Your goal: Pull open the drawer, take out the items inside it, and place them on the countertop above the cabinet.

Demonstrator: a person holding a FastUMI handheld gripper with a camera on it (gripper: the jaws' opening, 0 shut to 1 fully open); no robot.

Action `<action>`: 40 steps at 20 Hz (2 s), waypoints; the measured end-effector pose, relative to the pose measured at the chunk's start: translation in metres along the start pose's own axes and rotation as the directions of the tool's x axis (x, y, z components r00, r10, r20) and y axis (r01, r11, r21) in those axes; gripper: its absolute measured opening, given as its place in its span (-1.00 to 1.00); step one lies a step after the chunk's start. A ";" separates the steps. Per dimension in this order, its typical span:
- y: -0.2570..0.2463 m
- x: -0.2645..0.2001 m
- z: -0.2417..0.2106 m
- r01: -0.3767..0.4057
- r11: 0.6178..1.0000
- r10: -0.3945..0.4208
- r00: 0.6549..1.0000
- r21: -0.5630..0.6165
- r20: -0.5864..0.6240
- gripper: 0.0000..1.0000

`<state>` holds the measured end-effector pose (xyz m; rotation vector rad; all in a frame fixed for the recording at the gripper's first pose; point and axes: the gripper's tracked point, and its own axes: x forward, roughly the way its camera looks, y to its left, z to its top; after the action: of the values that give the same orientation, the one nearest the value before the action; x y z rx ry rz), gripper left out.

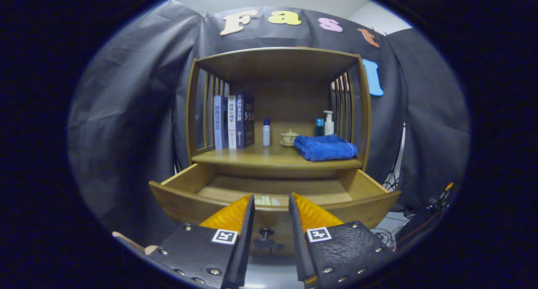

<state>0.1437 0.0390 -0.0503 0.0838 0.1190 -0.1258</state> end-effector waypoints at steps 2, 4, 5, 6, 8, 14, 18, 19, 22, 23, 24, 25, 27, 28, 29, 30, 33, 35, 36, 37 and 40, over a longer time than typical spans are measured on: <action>-0.003 0.017 0.009 0.002 1.000 -0.002 1.000 0.016 -0.008 -0.09; -0.002 0.036 0.012 -0.008 1.000 0.009 0.999 0.023 -0.041 -0.09; 0.000 0.046 0.013 -0.018 1.000 0.019 0.998 0.025 -0.064 -0.09; 0.002 0.056 0.014 -0.028 0.999 0.030 0.996 0.028 -0.082 -0.09; 0.009 0.076 0.014 -0.049 0.998 0.053 0.990 0.035 -0.132 -0.09; 0.024 0.127 -0.028 -0.100 0.995 0.092 0.922 -0.002 -0.376 -0.08; 0.035 0.149 -0.066 -0.132 0.991 0.100 0.849 -0.024 -0.519 -0.08; 0.035 0.151 -0.073 -0.136 0.990 0.097 0.833 -0.031 -0.545 -0.08; 0.032 0.164 -0.093 -0.125 0.991 0.072 0.800 -0.047 -0.595 -0.08; 0.031 0.166 -0.098 -0.119 0.992 0.063 0.790 -0.051 -0.610 -0.08; 0.028 0.168 -0.103 -0.111 0.993 0.057 0.777 -0.047 -0.627 -0.08; 0.028 0.169 -0.109 -0.105 0.994 0.054 0.765 -0.041 -0.642 -0.08; 0.027 0.171 -0.121 -0.104 0.994 0.047 0.744 -0.046 -0.667 -0.08; 0.025 0.171 -0.126 -0.108 0.993 0.044 0.738 -0.053 -0.673 -0.08; 0.023 0.183 -0.131 -0.102 0.994 0.042 0.739 -0.049 -0.672 -0.08; 0.025 0.175 -0.124 -0.101 0.994 0.049 0.744 -0.039 -0.666 -0.37; 0.020 0.181 -0.128 -0.094 0.995 0.052 0.753 -0.030 -0.655 -0.69; 0.023 0.174 -0.114 -0.102 0.995 0.075 0.770 -0.007 -0.633 -0.70; 0.024 0.174 -0.108 -0.108 0.994 0.084 0.786 -0.002 -0.613 -0.71; 0.026 0.173 -0.100 -0.116 0.993 0.095 0.800 0.003 -0.592 -0.71; 0.034 0.164 -0.075 -0.146 0.989 0.134 0.828 0.022 -0.545 -0.70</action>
<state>0.3015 0.0593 -0.1425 0.1065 0.6882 0.0515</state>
